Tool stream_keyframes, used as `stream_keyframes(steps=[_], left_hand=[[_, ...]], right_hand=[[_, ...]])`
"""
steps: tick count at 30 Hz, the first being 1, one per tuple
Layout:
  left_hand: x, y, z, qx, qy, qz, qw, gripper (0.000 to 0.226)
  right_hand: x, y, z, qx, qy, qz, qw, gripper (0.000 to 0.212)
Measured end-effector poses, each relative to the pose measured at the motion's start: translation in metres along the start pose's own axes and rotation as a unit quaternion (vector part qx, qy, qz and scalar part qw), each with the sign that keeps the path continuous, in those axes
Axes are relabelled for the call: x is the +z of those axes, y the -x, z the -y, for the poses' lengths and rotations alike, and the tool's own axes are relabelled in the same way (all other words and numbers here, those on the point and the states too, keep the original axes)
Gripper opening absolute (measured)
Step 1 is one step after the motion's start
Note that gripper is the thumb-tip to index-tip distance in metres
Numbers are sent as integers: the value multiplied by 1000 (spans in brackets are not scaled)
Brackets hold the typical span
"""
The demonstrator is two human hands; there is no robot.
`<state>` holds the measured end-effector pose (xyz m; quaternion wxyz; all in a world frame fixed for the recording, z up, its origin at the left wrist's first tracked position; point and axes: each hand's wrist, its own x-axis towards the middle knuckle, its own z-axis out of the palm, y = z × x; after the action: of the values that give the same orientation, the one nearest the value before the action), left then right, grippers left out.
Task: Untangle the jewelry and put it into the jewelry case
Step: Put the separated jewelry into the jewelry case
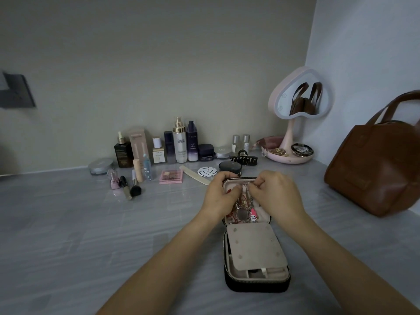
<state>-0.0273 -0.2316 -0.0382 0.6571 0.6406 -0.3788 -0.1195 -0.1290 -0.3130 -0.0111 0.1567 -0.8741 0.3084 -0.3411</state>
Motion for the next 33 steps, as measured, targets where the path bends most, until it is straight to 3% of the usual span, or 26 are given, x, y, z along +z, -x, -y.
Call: stream_keyframes(steps=[9,14,19,23,33], left_hand=[[-3,-1,3,7,-29,18,999,23],[-4,2,4,-21,-22,25,999,32],[0,2,1,-33,-13,-7,999,22],[2,1,-1,-41,-14,-29,999,15],[-5,11,-9,-61,10,17,998,49]], right_hand=[[-2,-1,-6,1,-28,15,999,9],[-4,-2,-9,27,-6,56,998,18],[-8,-3,-9,44,-54,74,995,27],[-8,-7,-4,29,-17,59,998,31],[-16,-11,-2,78,-108,109,985,19]])
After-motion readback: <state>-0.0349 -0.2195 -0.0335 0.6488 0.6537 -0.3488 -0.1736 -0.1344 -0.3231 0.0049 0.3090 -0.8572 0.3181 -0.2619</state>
